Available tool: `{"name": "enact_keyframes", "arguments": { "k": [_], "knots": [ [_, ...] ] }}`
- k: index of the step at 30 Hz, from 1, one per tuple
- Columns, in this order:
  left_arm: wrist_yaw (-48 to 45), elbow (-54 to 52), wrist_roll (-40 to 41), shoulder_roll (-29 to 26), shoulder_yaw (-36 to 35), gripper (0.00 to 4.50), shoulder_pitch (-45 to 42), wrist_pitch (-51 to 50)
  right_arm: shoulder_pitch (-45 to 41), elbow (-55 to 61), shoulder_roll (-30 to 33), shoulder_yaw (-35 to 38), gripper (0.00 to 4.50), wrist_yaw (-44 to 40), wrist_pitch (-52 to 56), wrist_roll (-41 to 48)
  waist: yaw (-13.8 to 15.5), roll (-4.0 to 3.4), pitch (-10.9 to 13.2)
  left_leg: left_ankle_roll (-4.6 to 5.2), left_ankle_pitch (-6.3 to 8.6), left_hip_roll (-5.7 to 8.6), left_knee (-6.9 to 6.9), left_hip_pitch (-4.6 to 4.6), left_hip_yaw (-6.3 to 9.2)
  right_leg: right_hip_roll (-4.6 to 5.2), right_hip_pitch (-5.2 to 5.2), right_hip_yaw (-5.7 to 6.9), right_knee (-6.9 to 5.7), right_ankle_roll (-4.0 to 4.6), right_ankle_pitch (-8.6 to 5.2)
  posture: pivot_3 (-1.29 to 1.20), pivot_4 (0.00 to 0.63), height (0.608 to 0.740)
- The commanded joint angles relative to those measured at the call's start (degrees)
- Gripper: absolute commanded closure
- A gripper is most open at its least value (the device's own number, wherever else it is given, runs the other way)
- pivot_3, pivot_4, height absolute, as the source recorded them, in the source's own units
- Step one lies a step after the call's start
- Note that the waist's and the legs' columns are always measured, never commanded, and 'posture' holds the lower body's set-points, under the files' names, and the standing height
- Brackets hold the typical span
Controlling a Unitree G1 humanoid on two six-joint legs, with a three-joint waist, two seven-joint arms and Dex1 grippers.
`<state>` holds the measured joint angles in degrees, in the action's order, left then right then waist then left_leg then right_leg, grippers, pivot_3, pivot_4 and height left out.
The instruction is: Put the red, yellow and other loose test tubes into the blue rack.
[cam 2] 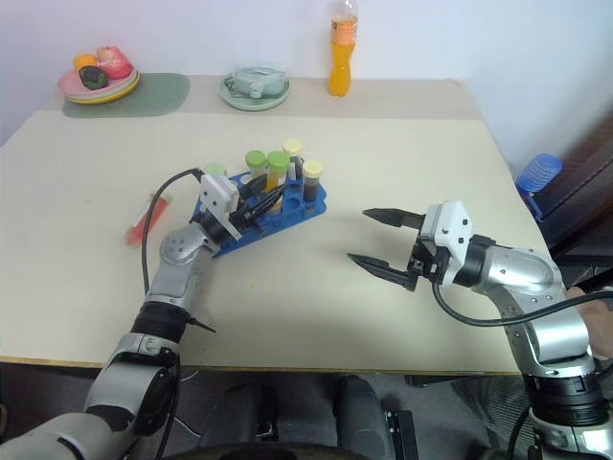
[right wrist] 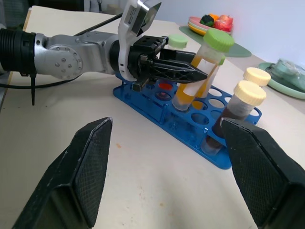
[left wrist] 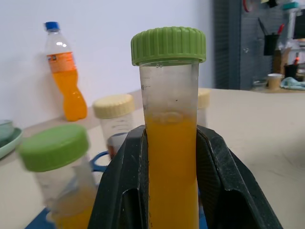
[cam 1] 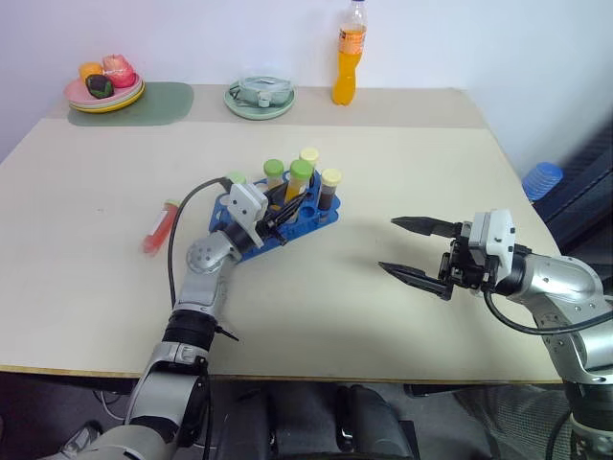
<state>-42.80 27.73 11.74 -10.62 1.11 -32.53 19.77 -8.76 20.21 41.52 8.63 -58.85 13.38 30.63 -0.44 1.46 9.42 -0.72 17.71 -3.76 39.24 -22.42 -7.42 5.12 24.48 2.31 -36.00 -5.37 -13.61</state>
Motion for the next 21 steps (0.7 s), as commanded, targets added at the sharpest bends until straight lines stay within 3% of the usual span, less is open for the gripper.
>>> {"name": "enact_keyframes", "arguments": {
  "k": [1,13,19,21],
  "knots": [
    [-1.8,0.6,0.1,0.1,0.7,3.74,-0.9,1.4,0.4,2.7,0.7,2.0,0.78,0.4,-0.3,1.1,0.0,0.00,0.0,0.00,0.00,0.00,0.00,0.00,0.01,0.00,0.00,0.00,0.00,0.00,0.00,0.00,0.150,0.740],
    [-6.7,0.6,4.1,0.7,0.2,3.74,0.2,-3.0,1.6,4.1,0.4,2.4,0.78,1.3,-0.1,1.2,0.0,0.00,0.0,0.04,0.02,0.00,0.00,-0.01,0.01,0.00,0.00,0.00,0.02,0.00,0.00,0.00,0.150,0.740],
    [-6.5,-2.5,4.0,0.4,-0.2,0.88,1.8,0.9,1.3,3.6,0.2,2.0,0.78,1.4,-0.3,1.0,0.0,0.00,0.0,0.05,0.03,0.00,0.00,-0.01,0.01,0.00,-0.01,0.00,0.04,0.00,0.00,0.00,0.150,0.740],
    [-8.0,-4.6,5.7,0.3,-0.4,0.88,2.7,0.8,1.2,3.4,0.1,1.9,0.78,1.4,-0.4,0.9,-0.1,0.01,0.0,0.06,0.03,-0.01,0.00,-0.01,0.02,0.00,-0.01,0.00,0.03,0.00,0.00,0.00,0.150,0.740]
  ]
}}
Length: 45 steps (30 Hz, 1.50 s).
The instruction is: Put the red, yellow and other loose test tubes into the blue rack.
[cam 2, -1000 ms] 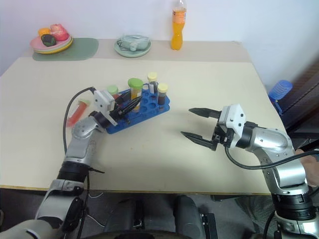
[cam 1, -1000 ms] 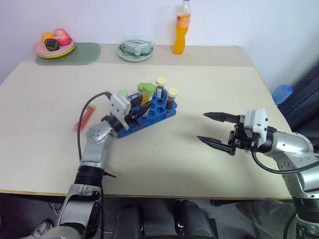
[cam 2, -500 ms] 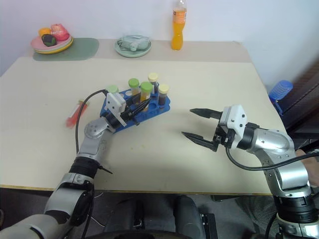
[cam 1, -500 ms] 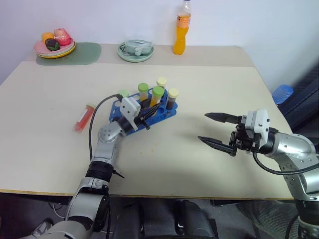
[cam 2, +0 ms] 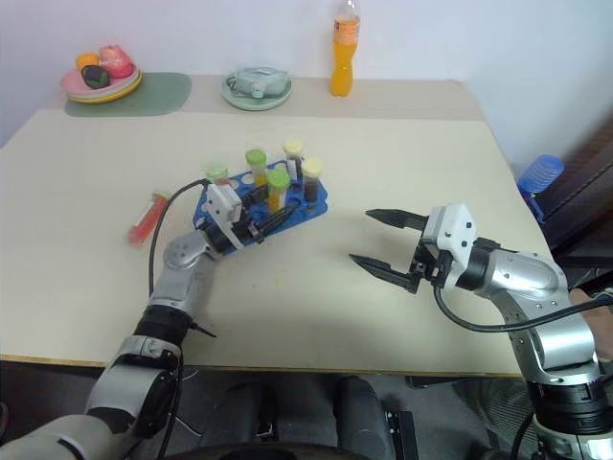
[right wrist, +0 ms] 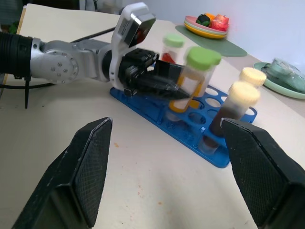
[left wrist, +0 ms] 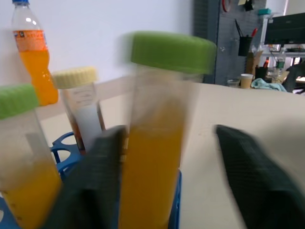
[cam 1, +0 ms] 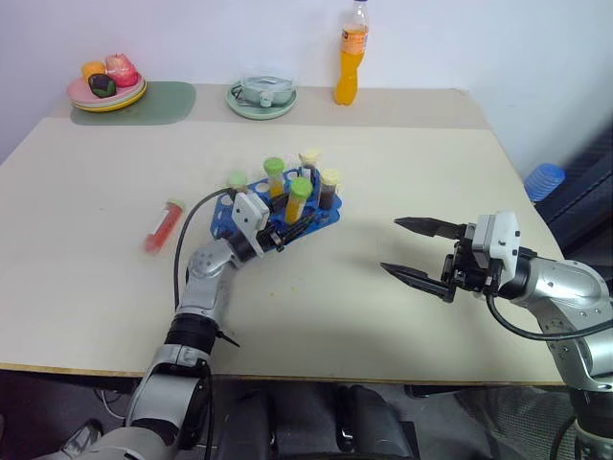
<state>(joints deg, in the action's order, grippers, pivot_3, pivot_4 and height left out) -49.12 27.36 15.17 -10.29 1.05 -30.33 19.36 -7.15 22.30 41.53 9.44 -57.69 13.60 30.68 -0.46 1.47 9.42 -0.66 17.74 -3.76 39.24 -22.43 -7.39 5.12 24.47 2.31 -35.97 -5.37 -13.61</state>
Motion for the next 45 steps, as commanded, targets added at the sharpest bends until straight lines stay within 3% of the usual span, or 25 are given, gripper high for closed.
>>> {"name": "enact_keyframes", "arguments": {
  "k": [1,10,16,21,26,30,36,45],
  "knots": [
    [-2.0,-5.3,2.7,-0.1,-0.5,0.88,1.1,1.6,-0.5,1.3,0.0,1.0,0.78,0.2,-0.7,0.8,-0.1,0.00,0.0,0.00,0.00,0.00,0.00,0.00,0.00,0.00,0.00,0.00,-0.01,0.00,0.00,0.00,0.150,0.740],
    [0.6,-21.2,8.6,-3.3,-3.8,0.88,2.7,-4.5,-1.8,-0.6,-0.7,-0.1,0.78,-0.3,-1.4,0.4,0.0,0.00,0.0,0.00,0.00,-0.01,0.00,-0.01,0.01,0.01,0.00,0.00,-0.01,0.00,0.00,0.00,0.150,0.740],
    [9.6,-25.2,14.3,-6.5,-10.5,0.88,-2.8,-15.6,-3.9,-2.9,-1.5,-1.8,0.78,-1.2,-2.6,-0.2,-0.1,0.00,0.0,0.00,0.00,0.00,0.01,0.01,0.02,-0.01,-0.01,0.00,-0.03,0.00,0.00,0.00,0.150,0.740],
    [26.0,-28.8,11.1,-13.1,-14.6,0.88,-5.3,-34.2,-4.9,-4.3,-2.0,-2.5,0.78,-1.9,-3.5,-0.3,-0.2,0.01,0.0,-0.09,-0.06,-0.01,0.00,0.02,0.04,-0.02,-0.01,0.00,-0.04,-0.01,0.00,0.00,0.150,0.740],
    [33.1,-32.7,15.2,-21.8,-19.2,0.88,-5.1,-56.2,-5.9,-5.0,-3.1,-3.4,0.78,-2.4,-4.4,-0.5,-0.2,0.04,0.0,-0.29,-0.17,-0.03,-0.01,0.02,0.03,-0.03,-0.01,0.00,-0.05,-0.01,-0.01,0.00,0.150,0.740],
    [37.0,-29.8,15.6,-30.8,-18.7,0.88,-8.4,-82.5,-7.2,-5.5,-4.3,-4.4,0.78,-2.7,-5.0,-0.3,-0.2,0.06,0.0,-0.32,-0.19,-0.03,-0.02,0.02,0.03,-0.03,-0.01,0.00,-0.07,-0.02,-0.01,0.00,0.150,0.740],
    [36.3,-23.0,14.5,-36.0,-16.7,0.88,-15.0,-99.3,-8.7,-6.5,-5.5,-5.3,0.78,-2.9,-5.3,-0.5,0.1,0.11,0.1,-0.35,-0.20,-0.01,-0.02,0.00,0.03,-0.03,0.00,0.00,-0.06,-0.02,-0.02,0.00,0.150,0.740],
    [32.9,-4.8,6.7,-36.8,-5.9,0.88,-23.9,-97.8,-9.3,-7.0,-6.4,-6.1,0.78,-2.6,-5.9,-1.1,-0.2,0.12,0.1,-0.42,-0.24,-0.01,-0.04,0.03,0.01,-0.06,0.02,0.00,-0.10,-0.02,-0.02,0.00,0.150,0.740]
  ]
}}
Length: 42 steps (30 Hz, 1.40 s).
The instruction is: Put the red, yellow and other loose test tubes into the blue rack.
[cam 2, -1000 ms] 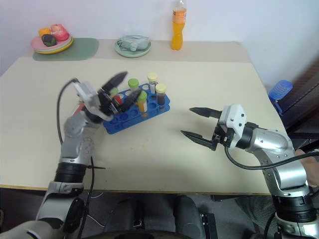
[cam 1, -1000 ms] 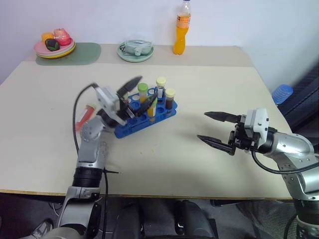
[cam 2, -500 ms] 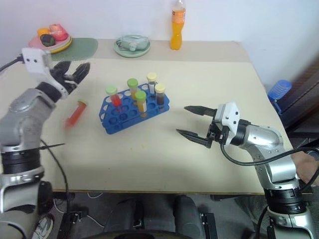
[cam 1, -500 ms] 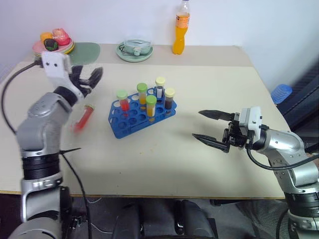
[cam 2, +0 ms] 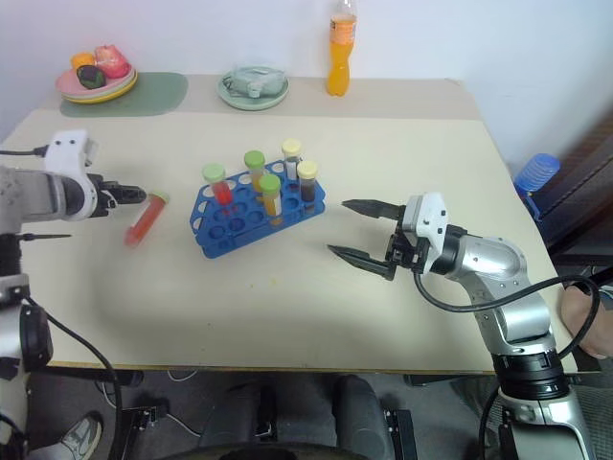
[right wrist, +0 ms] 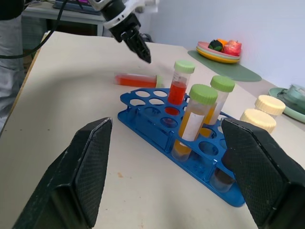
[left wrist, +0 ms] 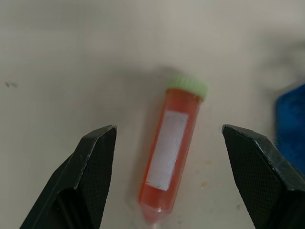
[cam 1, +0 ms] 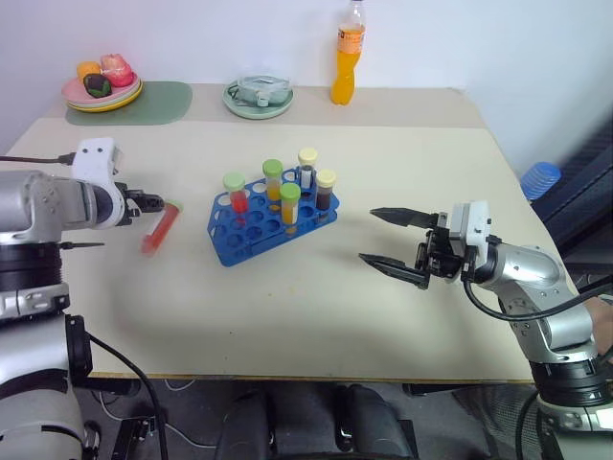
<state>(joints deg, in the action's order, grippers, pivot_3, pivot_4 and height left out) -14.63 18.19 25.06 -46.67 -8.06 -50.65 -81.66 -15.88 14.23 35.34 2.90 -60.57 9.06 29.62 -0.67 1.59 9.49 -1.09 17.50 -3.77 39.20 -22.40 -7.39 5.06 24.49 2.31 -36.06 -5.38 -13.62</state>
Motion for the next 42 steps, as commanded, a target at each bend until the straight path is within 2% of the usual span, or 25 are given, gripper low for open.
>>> {"name": "enact_keyframes", "arguments": {
  "k": [1,11,17,23,25,29,34,36,39,40,42],
  "knots": [
    [-2.3,6.4,-4.2,-0.2,4.5,0.88,-4.5,4.4,-0.5,1.1,-0.3,0.6,0.78,0.3,-1.4,-0.1,0.1,0.01,0.0,0.00,0.00,0.00,0.00,-0.01,0.00,0.00,0.00,0.00,0.00,0.00,0.00,0.00,0.150,0.740],
    [-13.1,29.6,-13.8,4.1,15.2,0.88,-14.1,17.9,2.7,4.7,0.4,2.0,0.78,2.7,-0.8,0.0,0.2,0.01,0.0,0.01,0.01,0.02,0.00,-0.04,-0.04,0.01,0.02,0.00,0.02,0.00,0.00,0.00,0.150,0.740],
    [-19.8,38.7,-19.0,6.9,19.3,0.88,-16.4,23.4,4.8,6.9,1.3,3.1,0.78,4.0,0.1,0.4,0.1,0.01,0.0,0.01,0.00,0.02,0.01,-0.03,-0.04,0.01,0.03,0.00,0.00,0.00,0.00,0.00,0.150,0.740],
    [-22.6,38.8,-21.6,6.8,18.7,3.65,-15.8,22.8,5.5,7.6,1.7,3.3,0.78,4.3,0.5,0.7,0.1,0.01,0.0,0.01,0.01,0.01,0.01,-0.02,-0.04,0.01,0.03,0.00,0.00,0.00,0.00,0.00,0.150,0.740],
    [-23.1,37.3,-21.5,5.9,17.7,3.65,-15.3,21.2,5.0,7.1,1.7,3.1,0.78,4.2,0.5,0.7,0.0,0.01,0.0,0.03,0.01,0.02,0.01,-0.03,-0.04,0.02,0.03,-0.01,0.00,0.00,0.00,0.00,0.150,0.740],
    [-23.9,28.8,-19.4,2.7,14.1,3.65,-12.3,15.8,3.1,5.2,1.4,2.2,0.78,3.3,0.0,0.3,-0.3,0.01,0.0,0.03,0.01,0.00,0.00,-0.03,-0.04,0.01,0.05,-0.01,-0.01,0.00,0.00,0.00,0.150,0.740],
    [-26.1,3.6,-11.5,-0.7,2.8,3.65,1.2,11.9,0.8,2.7,0.9,1.1,0.78,1.8,-0.8,-0.1,-0.1,0.04,0.0,0.02,0.01,-0.04,0.01,-0.08,-0.01,0.02,0.10,-0.01,-0.04,0.00,0.00,0.00,0.150,0.740],
    [-29.2,-9.2,-8.4,-1.2,-2.6,3.65,11.7,20.2,-0.2,1.6,0.7,0.6,0.78,1.2,-1.1,-0.2,-0.1,0.02,0.0,0.02,0.01,-0.04,0.01,-0.10,-0.03,0.05,0.10,-0.02,-0.05,0.00,0.00,0.00,0.150,0.740],
    [-37.0,-23.8,-3.7,-6.4,-3.5,3.65,26.1,21.1,-1.4,-0.1,0.3,0.0,0.78,0.3,-1.8,-0.3,-0.3,0.02,0.0,0.04,0.02,-0.05,-0.01,-0.08,-0.07,0.08,0.12,-0.03,-0.05,0.00,0.00,0.00,0.150,0.740],
    [-38.9,-27.0,-2.1,-6.2,-5.2,3.65,29.7,23.7,-1.7,-0.7,0.2,-0.2,0.78,0.0,-2.0,-0.4,-0.3,0.02,0.0,0.04,0.02,-0.04,-0.01,-0.08,-0.07,0.08,0.13,-0.03,-0.04,0.01,-0.01,0.00,0.150,0.740],
    [-41.0,-31.6,0.9,-2.4,-11.4,3.65,34.6,34.2,-2.2,-1.4,0.0,-0.5,0.78,-0.3,-2.4,-0.5,0.2,-0.01,0.0,0.03,0.02,-0.05,0.01,-0.06,-0.07,0.09,0.13,-0.03,-0.05,0.03,-0.01,0.00,0.150,0.740]
  ]
}}
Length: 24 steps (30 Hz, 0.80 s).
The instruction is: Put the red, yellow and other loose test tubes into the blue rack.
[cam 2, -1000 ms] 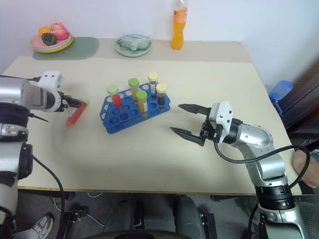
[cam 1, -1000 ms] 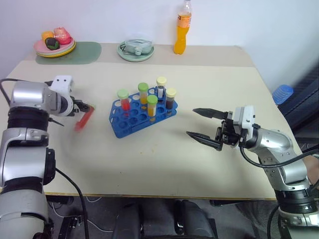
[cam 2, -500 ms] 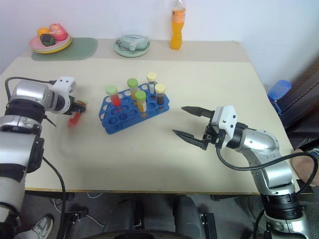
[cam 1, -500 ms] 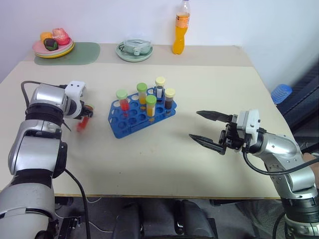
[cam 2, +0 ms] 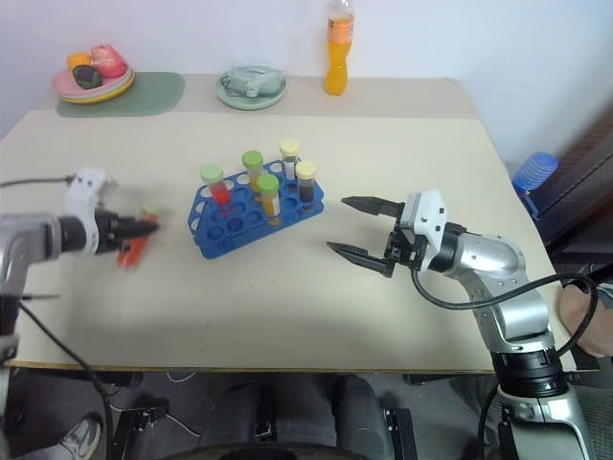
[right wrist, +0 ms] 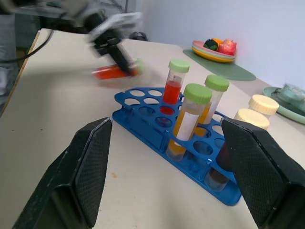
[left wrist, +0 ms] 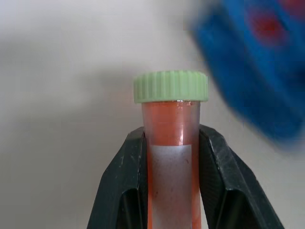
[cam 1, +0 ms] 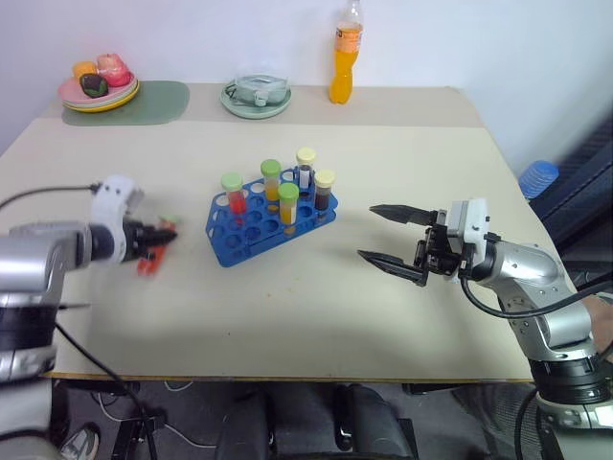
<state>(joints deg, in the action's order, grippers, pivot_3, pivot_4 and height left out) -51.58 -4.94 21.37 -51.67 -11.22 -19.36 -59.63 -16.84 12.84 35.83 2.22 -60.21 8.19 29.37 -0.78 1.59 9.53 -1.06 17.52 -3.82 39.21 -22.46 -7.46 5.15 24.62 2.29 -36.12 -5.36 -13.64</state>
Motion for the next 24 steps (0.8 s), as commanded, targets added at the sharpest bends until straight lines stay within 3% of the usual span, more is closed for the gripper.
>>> {"name": "enact_keyframes", "arguments": {
  "k": [1,6,10,24],
  "knots": [
    [-4.4,-9.9,5.3,4.0,-9.8,3.65,4.5,15.8,-1.4,-0.2,-0.6,0.0,0.78,-0.8,-1.6,-0.3,0.6,0.00,0.0,0.00,0.00,0.00,0.02,-0.02,0.02,0.02,-0.02,0.02,-0.01,0.01,0.00,0.00,0.150,0.740],
    [-1.1,-10.9,8.7,14.5,-12.2,3.65,1.4,31.1,-1.1,0.5,-0.3,0.3,0.78,-0.8,-1.3,0.0,1.5,-0.01,0.0,0.05,0.03,0.05,0.06,-0.01,0.02,0.03,-0.09,0.02,0.05,0.03,0.01,0.00,0.150,0.740],
    [0.7,-8.4,6.2,21.3,-8.9,3.65,-0.9,42.6,0.9,2.4,0.7,2.0,0.78,0.2,-0.1,0.7,1.5,0.01,0.0,0.09,0.05,0.08,0.07,-0.01,0.01,0.03,-0.12,0.02,0.09,0.00,0.03,0.00,0.150,0.740],
    [0.4,14.4,-1.8,33.9,2.5,3.65,-6.8,71.5,10.9,12.3,2.9,7.6,0.78,5.6,4.2,2.5,1.4,0.01,-0.1,0.11,0.06,0.08,0.07,0.01,0.01,0.00,-0.13,0.03,0.12,-0.01,0.03,0.00,0.150,0.740]
  ]
}}
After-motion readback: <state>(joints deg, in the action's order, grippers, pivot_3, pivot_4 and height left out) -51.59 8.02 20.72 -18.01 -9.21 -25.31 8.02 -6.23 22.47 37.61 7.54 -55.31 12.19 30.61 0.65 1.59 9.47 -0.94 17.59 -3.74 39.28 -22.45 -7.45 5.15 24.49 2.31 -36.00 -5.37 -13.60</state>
